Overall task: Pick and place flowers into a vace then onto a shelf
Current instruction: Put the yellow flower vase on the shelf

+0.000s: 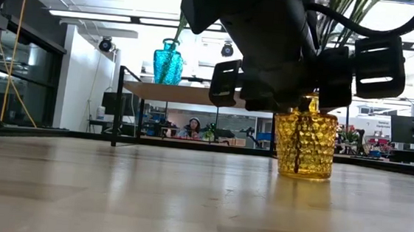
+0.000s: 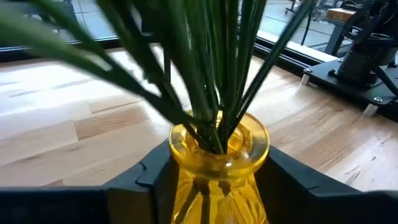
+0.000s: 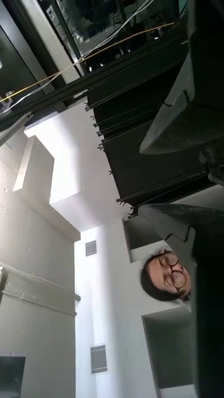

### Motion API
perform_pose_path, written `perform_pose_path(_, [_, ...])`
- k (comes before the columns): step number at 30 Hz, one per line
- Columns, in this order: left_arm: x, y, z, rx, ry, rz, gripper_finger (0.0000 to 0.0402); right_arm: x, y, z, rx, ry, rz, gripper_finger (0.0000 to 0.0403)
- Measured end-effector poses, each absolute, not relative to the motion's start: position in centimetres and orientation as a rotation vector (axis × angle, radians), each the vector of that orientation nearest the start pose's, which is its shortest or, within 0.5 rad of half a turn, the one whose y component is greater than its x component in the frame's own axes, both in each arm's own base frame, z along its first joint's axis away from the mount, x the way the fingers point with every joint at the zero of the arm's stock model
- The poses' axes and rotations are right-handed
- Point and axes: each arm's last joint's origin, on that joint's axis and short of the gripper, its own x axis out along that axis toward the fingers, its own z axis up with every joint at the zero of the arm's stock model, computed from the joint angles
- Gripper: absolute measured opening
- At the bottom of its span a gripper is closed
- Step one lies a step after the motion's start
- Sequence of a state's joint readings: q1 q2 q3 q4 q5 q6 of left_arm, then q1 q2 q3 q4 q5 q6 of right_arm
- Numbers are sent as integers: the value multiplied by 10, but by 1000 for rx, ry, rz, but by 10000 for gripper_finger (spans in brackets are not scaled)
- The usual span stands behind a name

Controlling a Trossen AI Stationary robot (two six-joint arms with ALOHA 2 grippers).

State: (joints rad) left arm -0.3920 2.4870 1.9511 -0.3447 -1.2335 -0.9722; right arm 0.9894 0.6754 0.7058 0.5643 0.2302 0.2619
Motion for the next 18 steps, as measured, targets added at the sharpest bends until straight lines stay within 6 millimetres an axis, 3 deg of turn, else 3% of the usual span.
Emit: perform_pose_path(18, [491,-174,130,-239,188,961,210,82,113,385,573,-350,820,130])
